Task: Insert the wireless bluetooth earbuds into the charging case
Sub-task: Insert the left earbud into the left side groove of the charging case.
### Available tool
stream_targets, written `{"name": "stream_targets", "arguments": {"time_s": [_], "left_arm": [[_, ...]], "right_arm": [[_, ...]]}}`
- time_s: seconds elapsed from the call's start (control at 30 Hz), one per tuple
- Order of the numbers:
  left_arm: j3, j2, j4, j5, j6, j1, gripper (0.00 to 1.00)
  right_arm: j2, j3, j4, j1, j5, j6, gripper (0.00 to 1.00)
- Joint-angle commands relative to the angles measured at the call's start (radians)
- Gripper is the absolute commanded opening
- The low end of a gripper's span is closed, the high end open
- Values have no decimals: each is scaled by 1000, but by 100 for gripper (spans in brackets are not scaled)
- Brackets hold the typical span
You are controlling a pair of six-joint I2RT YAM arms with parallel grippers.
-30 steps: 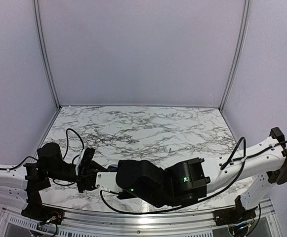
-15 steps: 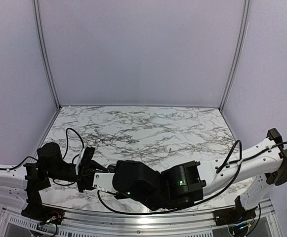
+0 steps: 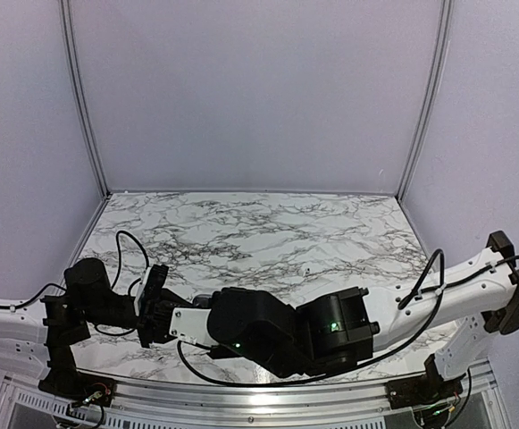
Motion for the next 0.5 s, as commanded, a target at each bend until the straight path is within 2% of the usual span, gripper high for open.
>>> {"name": "stream_targets", "arguments": {"time_s": [0.0,0.13,0.47], "left_arm": [[4,-21,50,7,7,-3,2],[4,-24,50,7,10,-3,2],[8,-18,50,17,21,-3,3]], "right_arm": [[-45,-5,-16,6,-37,35,15],[-53,-6,-22,4,-49,50,21],[-114,-26,-7,-11,-127,88,27]]}}
